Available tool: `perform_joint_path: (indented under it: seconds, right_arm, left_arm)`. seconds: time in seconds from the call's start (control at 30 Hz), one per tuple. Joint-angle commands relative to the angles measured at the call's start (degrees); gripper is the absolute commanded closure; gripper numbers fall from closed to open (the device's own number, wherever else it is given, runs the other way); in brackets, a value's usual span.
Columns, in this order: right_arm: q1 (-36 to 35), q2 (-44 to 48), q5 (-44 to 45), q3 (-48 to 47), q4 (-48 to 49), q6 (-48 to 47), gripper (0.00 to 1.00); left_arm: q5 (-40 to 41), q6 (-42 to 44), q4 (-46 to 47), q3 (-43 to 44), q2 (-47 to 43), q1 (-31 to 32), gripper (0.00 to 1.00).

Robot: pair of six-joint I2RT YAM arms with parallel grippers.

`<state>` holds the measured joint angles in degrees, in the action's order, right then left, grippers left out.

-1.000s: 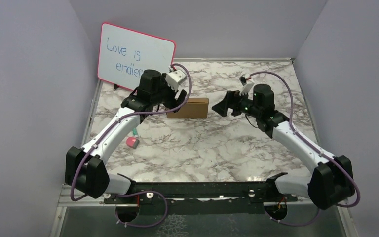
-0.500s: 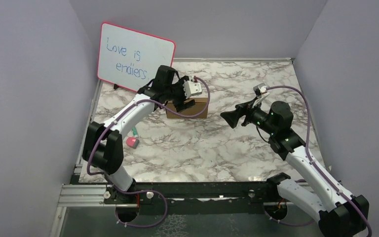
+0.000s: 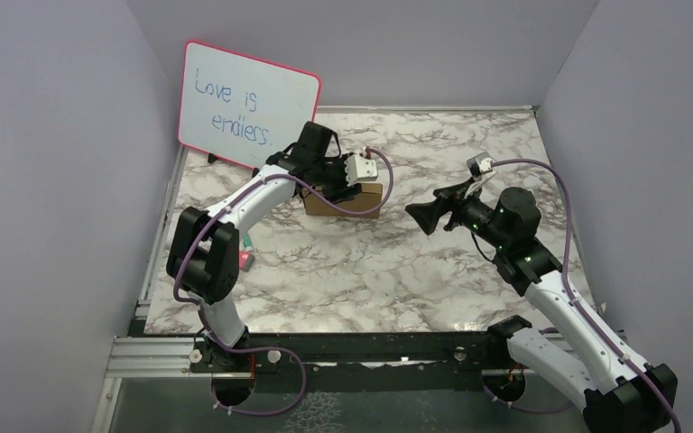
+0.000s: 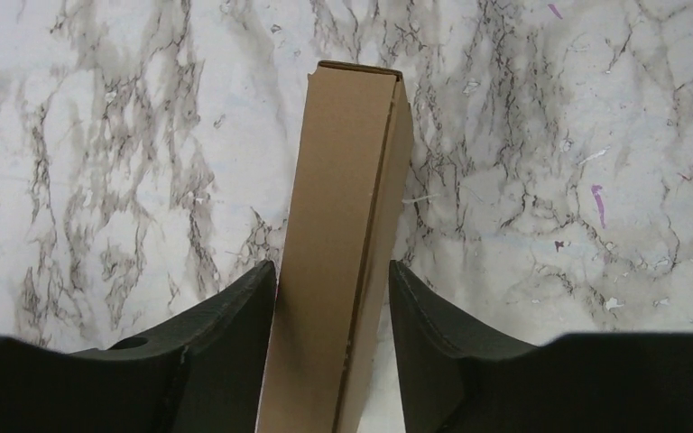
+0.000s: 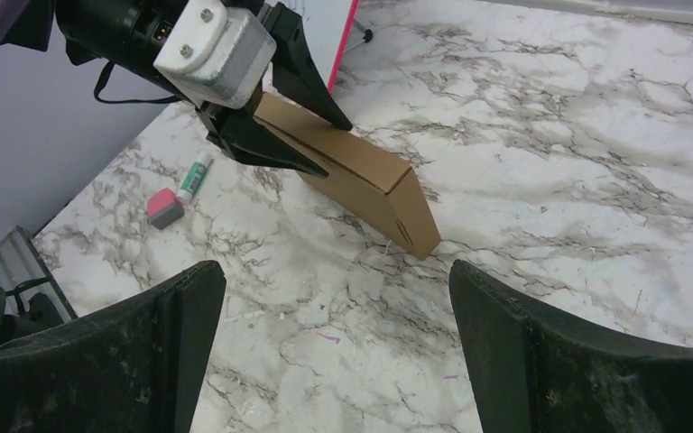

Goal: Fold the paper box

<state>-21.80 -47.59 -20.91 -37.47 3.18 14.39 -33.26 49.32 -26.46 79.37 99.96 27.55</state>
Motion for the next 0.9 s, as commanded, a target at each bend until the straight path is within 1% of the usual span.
perform_joint_path:
  seconds: [0.0, 0.07, 0.17, 0.27, 0.33, 0.4, 0.53, 0.73, 0.87]
  right_arm:
    - [-0.28, 0.56, 0.39, 0.21, -1.04, -1.07, 0.0]
    - [-0.32, 0.65, 0.15, 0.29, -1.09, -1.16, 0.0]
    - [-0.29, 0.53, -0.07, 0.36, -0.9, -1.21, 0.0]
    - [-0.29, 0.45, -0.11, 0.31, -0.81, -1.21, 0.0]
    - [-0.28, 0.7, 0.01, 0.31, -0.73, -1.21, 0.0]
    - [-0.27, 0.94, 0.24, 0.48, -0.7, -1.04, 0.0]
    - [-0.26, 1.77, 0.36, 0.8, -0.21, -0.76, 0.0]
    - [-0.26, 2.04, 0.7, 1.17, 0.2, -0.26, 0.0]
    - [-0.26, 2.7, 1.62, 1.48, 0.31, -0.03, 0.0]
  left_arm:
    - [2.3, 2.19, -1.07, 1.07, 2.06, 2.32, 0.52]
    - [3.67, 2.34, -0.71, 0.96, 2.08, 2.66, 0.55]
    - [5.83, 2.11, -0.32, 1.04, 1.56, 3.28, 0.65]
    - [8.37, 1.88, 0.76, 0.12, -0.19, 4.77, 0.72]
    - [10.68, 1.56, 3.25, -2.16, -2.22, 6.13, 0.75]
    - [14.89, 0.39, 8.38, -6.03, -4.72, 7.57, 0.77]
    - [23.43, -2.42, 19.72, -14.93, -8.95, 10.14, 0.77]
    - [35.14, -3.51, 35.77, -25.89, -11.22, 15.3, 0.76]
    - [39.76, -3.64, 42.81, -30.99, -11.22, 18.11, 0.68]
